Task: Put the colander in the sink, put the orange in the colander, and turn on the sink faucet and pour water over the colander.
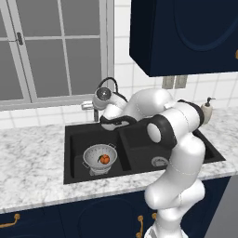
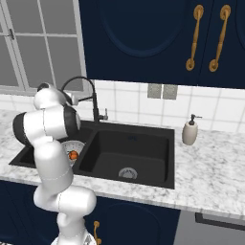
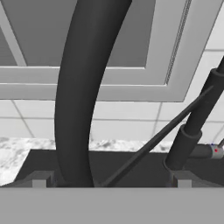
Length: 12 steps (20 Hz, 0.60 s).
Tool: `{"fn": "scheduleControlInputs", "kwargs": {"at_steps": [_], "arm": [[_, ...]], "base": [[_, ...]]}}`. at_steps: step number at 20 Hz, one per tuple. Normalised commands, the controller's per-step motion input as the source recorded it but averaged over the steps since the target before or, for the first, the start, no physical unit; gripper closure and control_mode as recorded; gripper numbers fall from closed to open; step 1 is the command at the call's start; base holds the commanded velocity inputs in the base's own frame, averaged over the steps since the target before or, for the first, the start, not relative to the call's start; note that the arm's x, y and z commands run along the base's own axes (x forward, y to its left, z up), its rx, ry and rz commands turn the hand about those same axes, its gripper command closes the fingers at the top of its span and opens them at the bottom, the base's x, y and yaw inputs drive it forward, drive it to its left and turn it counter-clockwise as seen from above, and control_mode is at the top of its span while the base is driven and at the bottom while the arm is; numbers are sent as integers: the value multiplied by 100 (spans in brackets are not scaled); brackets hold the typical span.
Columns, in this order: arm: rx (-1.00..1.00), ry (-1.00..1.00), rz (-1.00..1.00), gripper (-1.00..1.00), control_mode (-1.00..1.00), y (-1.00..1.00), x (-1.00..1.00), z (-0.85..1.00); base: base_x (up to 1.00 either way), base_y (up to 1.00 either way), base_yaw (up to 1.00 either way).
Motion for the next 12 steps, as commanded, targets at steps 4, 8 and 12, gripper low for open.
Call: {"fn": "scheduleControlInputs", "kwargs": {"at_steps": [4, 8, 12], "arm": [[4, 0, 0, -100, -100, 0, -35, 23], [5, 0, 0, -100, -100, 0, -51, 22], [6, 0, -3, -100, -100, -7, -49, 24]], "base": [[0, 0, 0], [0, 0, 0], [0, 0, 0]]}}
